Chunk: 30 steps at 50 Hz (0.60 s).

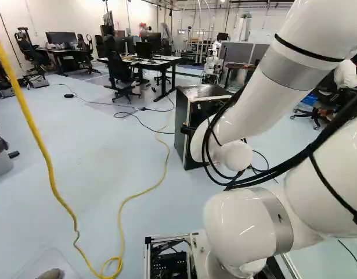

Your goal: Grab a drink from the fridge

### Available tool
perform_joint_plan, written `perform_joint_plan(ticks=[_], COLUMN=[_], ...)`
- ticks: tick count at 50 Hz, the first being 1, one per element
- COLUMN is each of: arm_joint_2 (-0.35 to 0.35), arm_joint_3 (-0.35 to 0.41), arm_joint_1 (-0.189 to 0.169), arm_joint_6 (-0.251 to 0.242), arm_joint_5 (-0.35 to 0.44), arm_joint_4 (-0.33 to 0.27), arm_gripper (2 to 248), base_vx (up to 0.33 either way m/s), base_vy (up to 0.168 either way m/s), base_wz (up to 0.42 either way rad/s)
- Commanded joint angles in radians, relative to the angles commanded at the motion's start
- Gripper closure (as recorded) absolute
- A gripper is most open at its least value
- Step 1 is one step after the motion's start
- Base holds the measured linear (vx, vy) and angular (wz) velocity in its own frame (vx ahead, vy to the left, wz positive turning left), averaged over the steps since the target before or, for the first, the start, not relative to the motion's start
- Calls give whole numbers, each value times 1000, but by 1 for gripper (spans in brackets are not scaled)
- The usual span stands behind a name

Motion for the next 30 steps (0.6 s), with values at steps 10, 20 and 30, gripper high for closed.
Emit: perform_joint_plan(ticks=[10, 20, 30], arm_joint_2=[0, 0, 0], arm_joint_3=[0, 0, 0], arm_joint_1=[0, 0, 0], arm_joint_6=[0, 0, 0], arm_joint_5=[0, 0, 0], arm_joint_4=[0, 0, 0], arm_gripper=[3, 3, 3], base_vx=[64, 70, 57], base_vy=[-47, -48, -31], base_wz=[2, 2, 60])
